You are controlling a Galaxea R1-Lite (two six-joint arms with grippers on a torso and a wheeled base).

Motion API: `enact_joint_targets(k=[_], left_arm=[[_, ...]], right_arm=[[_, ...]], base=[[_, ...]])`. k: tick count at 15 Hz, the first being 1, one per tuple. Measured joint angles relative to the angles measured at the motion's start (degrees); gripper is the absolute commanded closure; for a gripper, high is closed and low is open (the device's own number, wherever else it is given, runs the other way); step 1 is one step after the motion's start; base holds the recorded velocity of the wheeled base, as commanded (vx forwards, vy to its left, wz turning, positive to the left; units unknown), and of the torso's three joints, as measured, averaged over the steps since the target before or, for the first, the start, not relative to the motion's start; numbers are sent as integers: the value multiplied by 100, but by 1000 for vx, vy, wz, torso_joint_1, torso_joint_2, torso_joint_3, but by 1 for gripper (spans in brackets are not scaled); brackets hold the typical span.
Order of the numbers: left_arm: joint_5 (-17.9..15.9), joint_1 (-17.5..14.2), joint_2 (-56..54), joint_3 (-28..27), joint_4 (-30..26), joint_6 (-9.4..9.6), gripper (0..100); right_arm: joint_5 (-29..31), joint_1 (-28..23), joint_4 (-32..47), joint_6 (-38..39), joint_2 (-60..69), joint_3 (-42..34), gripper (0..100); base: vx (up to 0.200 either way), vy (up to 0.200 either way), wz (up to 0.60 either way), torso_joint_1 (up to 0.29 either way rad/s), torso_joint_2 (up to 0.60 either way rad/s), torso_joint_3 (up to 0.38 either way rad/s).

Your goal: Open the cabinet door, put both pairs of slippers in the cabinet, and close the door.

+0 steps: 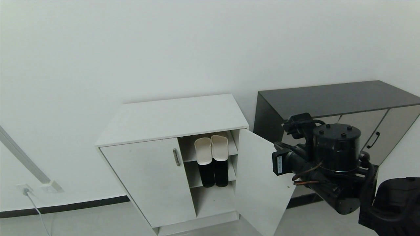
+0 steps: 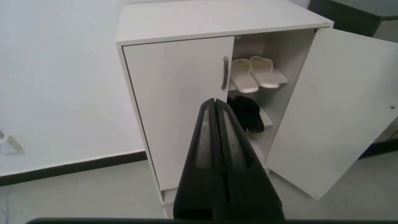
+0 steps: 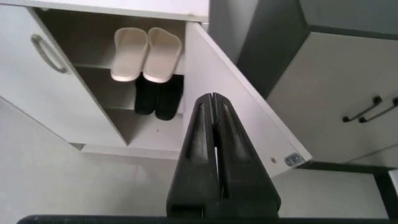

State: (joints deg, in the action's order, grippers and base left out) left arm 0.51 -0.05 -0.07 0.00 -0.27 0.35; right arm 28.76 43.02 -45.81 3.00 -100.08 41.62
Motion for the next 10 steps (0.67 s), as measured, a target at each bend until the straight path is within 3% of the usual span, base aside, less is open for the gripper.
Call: enact_joint_targets(k=[7,10], left_arm=[[4,-2,0,0,0,0,100],[2,-2,0,0,0,7,100]], right_arm=[[-185,-323,0,6,-226,302,100],[-429,-745,11,17,-557,741,100]], base=[[0,0,0,0,0,0],[0,0,0,0,0,0]])
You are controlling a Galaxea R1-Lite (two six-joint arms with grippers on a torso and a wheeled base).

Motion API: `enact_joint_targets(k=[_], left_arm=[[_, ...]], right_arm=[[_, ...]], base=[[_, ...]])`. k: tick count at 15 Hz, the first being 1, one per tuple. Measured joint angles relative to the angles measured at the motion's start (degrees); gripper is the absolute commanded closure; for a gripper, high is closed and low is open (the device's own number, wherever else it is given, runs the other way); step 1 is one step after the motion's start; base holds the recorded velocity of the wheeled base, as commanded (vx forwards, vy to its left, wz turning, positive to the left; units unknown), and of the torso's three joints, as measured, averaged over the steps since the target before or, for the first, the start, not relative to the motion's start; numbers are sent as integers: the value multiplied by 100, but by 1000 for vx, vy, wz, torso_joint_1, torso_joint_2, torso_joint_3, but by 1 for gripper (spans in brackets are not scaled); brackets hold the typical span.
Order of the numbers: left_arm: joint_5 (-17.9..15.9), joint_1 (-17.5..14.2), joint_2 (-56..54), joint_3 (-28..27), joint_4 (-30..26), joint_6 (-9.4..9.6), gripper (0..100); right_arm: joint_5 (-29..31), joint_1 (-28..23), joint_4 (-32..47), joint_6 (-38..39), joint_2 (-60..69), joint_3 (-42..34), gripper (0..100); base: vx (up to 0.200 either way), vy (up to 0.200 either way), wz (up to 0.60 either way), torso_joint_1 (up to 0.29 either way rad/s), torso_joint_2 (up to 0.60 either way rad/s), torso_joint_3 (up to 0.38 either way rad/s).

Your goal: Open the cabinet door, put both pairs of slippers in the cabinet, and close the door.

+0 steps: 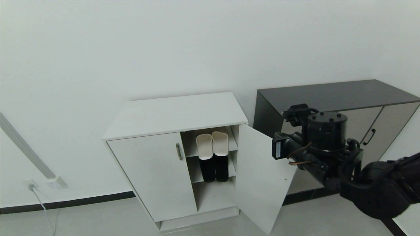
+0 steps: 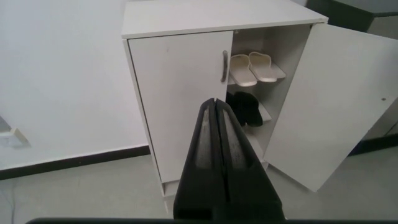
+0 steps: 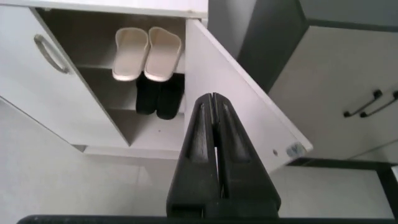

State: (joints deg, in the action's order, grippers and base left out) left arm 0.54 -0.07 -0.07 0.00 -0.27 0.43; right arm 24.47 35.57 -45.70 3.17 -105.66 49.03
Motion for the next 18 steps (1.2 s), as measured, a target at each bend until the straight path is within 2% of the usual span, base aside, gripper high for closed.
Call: enact_joint_targets(k=[3,8,18], left_arm=[[20,0,0,0,2,11,100],[33,0,0,0,0,-5,100],[33,0,0,0,0,-16,100]], right_arm=[[-372,-560,63,20,-589,675,100],[-600,-1286,295,241,-1477,1398,100],[-695,-1546,653,329,-1940,1602,100]], base=[[0,0,0,0,0,0],[0,0,0,0,0,0],[0,0,0,0,0,0]])
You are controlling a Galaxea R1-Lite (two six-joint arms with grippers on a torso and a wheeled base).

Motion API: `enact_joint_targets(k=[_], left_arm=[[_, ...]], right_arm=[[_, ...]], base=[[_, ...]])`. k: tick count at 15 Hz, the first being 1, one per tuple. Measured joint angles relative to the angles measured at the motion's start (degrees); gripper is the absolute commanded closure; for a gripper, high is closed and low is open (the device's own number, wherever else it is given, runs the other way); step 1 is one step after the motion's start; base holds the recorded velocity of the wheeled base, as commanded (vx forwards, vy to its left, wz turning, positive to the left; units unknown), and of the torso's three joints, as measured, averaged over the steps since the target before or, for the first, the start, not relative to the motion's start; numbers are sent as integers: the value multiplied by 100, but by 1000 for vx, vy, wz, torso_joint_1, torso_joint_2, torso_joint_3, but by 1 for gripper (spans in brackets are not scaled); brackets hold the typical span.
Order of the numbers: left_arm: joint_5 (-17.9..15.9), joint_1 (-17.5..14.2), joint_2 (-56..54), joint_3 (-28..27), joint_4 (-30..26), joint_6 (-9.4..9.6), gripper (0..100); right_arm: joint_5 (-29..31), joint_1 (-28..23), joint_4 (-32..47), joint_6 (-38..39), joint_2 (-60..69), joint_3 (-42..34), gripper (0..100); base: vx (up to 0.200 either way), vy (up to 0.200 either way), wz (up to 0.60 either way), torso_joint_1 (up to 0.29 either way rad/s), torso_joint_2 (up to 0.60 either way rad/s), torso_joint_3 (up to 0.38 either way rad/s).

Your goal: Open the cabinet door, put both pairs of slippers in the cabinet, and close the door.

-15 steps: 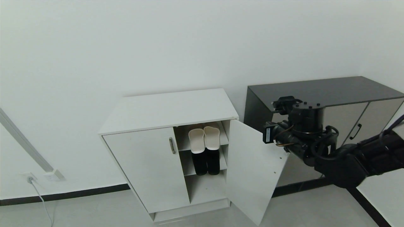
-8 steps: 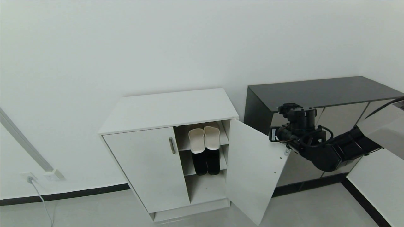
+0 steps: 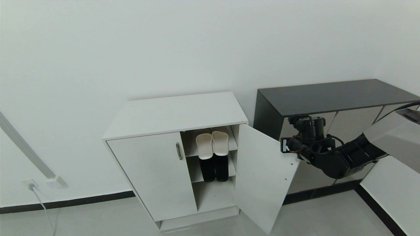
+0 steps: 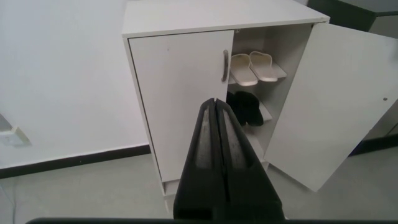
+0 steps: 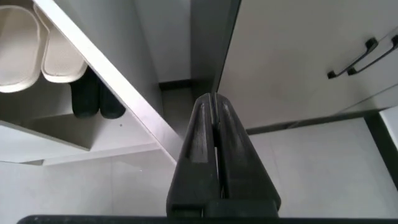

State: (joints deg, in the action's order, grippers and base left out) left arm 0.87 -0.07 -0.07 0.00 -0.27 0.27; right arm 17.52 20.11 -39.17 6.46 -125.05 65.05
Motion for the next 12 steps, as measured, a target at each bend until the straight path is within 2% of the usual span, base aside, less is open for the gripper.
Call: enact_joint_targets(k=[6,12], left_arm=[[0,0,0,0,0,-2,100],[0,0,0,0,0,-2,100]], right_arm=[[10,146,61,13,2,-77,100],[2,800,48,32,201,-499,100]], base=[[0,0,0,0,0,0],[0,0,0,0,0,0]])
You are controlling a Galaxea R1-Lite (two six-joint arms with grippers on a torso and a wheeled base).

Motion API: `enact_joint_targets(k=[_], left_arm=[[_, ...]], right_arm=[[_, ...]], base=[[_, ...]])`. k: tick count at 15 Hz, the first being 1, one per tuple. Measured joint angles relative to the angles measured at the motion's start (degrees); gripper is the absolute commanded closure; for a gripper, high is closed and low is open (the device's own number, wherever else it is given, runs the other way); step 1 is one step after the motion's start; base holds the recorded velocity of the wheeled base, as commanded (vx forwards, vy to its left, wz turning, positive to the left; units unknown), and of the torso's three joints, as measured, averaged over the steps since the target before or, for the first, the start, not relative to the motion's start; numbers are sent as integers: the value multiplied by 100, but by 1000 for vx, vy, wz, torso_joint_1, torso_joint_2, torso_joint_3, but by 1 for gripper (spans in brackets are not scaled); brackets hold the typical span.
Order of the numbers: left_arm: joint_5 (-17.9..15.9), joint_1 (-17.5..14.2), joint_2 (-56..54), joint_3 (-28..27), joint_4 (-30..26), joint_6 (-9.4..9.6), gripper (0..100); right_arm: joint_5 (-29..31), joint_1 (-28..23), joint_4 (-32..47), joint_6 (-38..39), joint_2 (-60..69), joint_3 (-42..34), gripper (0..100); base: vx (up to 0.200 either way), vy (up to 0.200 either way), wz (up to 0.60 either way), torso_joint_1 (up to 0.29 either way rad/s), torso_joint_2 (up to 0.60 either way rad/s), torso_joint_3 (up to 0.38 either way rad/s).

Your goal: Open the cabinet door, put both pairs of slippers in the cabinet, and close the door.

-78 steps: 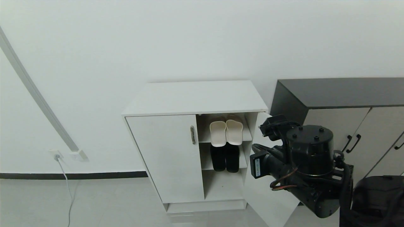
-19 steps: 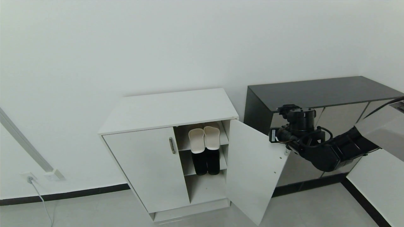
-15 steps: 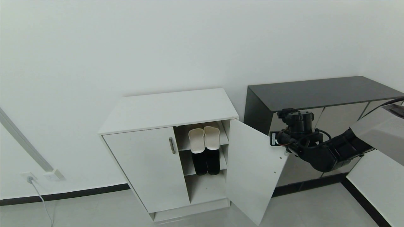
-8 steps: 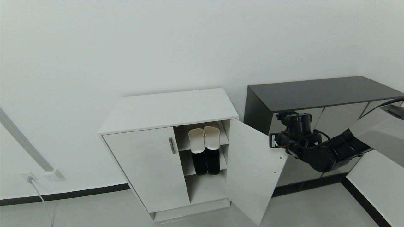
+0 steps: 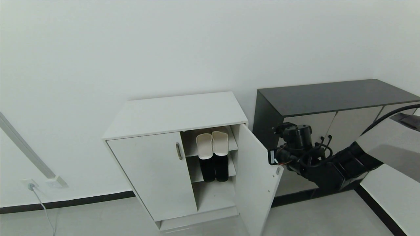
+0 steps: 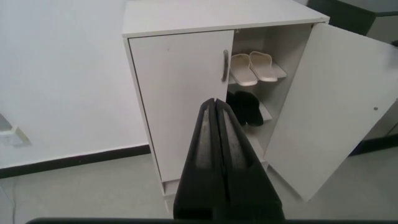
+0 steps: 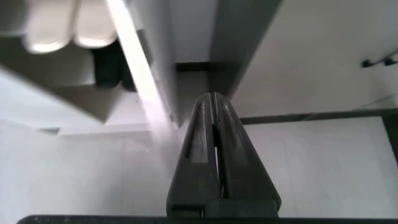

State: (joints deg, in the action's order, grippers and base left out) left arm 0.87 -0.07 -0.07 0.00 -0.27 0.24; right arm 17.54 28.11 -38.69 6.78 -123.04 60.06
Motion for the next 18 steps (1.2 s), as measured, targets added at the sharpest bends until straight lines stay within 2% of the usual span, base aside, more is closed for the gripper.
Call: enact_joint_targets(k=[5,9,12,18], left_arm=[[0,0,0,0,2,0,100],[0,0,0,0,0,0,100],[0,0,0,0,2,2,100],[0,0,0,0,2,-6,100]], right_arm=[[-307,827,-12,334,328,-439,100],[-561,1276,-197,518,490,-686,100],[-688,1309,-1072,222,551,-1081,100],[-824,1263,-1424,-43,556,-1348,100]], base=[[0,0,0,0,0,0],[0,0,0,0,0,0],[0,0,0,0,0,0],[0,0,0,0,0,0]])
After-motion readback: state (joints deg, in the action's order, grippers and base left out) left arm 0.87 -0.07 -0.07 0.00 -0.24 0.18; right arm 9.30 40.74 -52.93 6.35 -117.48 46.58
